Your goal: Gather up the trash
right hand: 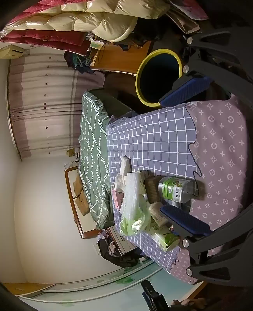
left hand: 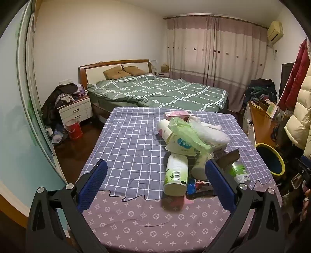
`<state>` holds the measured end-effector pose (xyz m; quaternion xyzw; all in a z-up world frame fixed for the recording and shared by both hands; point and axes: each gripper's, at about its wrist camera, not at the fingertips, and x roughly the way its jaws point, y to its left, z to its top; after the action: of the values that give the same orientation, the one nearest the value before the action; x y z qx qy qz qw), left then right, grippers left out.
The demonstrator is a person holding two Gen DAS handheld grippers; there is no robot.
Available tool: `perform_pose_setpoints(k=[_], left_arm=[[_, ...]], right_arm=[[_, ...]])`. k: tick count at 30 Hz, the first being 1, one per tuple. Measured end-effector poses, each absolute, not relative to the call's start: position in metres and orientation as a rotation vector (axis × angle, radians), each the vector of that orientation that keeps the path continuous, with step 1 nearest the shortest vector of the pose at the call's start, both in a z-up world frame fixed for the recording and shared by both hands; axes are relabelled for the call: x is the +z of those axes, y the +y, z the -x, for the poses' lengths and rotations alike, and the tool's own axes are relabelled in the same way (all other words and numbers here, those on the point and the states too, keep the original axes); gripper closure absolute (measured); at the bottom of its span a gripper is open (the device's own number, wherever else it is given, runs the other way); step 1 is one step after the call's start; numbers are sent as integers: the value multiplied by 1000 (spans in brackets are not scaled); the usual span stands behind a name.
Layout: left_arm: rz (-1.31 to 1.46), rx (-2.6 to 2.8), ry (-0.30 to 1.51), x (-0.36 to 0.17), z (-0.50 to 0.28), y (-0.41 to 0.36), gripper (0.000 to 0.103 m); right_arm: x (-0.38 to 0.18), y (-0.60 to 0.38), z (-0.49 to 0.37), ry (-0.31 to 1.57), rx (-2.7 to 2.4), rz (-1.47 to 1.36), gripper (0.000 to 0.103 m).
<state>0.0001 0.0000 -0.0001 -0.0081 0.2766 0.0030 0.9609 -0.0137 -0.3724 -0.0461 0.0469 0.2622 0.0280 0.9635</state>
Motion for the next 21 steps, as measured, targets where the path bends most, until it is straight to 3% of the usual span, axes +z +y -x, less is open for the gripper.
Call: perform_pose_setpoints(k=[21], left_arm=[[16,0,568,4,10,-18,4]], right_arm=[[-51,-374,11,531,54,-103,6]])
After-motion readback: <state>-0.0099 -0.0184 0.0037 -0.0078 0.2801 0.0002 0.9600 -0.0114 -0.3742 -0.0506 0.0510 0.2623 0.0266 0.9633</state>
